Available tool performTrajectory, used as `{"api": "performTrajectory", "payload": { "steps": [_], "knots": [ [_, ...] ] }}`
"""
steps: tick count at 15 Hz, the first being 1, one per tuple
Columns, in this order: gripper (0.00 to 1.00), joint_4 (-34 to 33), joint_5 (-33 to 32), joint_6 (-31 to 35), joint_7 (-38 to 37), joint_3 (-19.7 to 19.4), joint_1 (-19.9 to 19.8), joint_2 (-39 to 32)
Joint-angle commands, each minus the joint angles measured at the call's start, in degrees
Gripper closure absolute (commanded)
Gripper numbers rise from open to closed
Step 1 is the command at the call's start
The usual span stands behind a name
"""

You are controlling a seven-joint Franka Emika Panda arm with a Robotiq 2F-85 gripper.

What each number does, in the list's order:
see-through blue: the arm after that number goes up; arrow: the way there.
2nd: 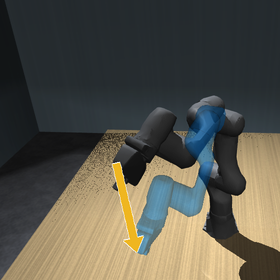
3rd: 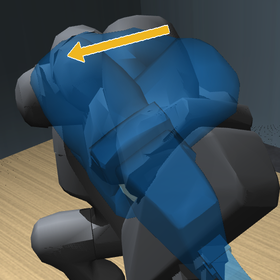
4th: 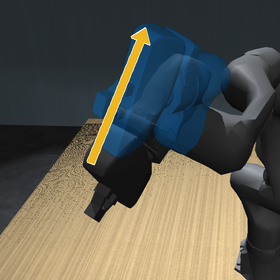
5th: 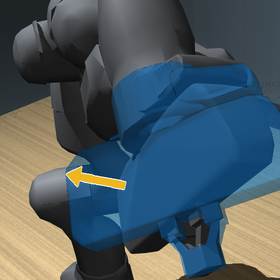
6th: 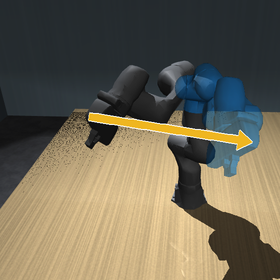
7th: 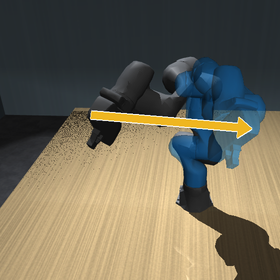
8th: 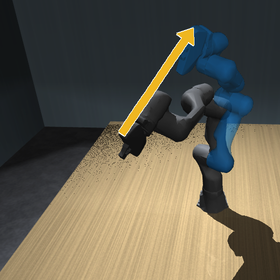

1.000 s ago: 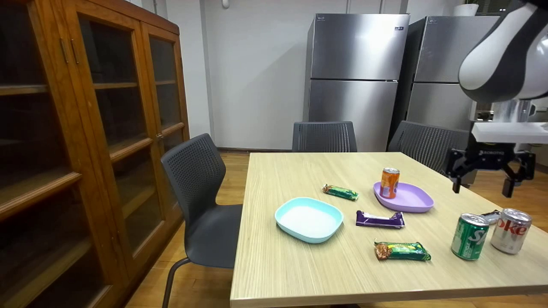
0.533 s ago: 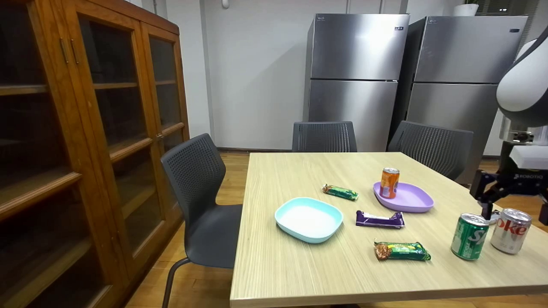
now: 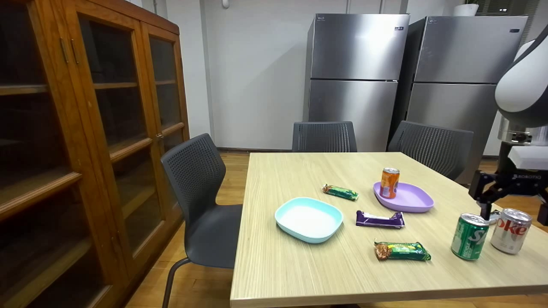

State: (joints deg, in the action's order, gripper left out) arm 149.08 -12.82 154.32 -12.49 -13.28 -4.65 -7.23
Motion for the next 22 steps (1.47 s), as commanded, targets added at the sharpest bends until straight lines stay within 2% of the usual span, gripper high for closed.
{"api": "performTrajectory", "payload": {
  "steps": [1,13,22],
  "knots": [
    [0.0,-0.25,1.18,1.65,1.58,1.35,-0.68,-1.59],
    [0.0,-4.86,4.95,8.11,3.2,2.21,-0.61,-10.46],
    [0.0,-11.06,13.31,8.54,9.28,5.54,-3.56,-16.58]
  ]
}}
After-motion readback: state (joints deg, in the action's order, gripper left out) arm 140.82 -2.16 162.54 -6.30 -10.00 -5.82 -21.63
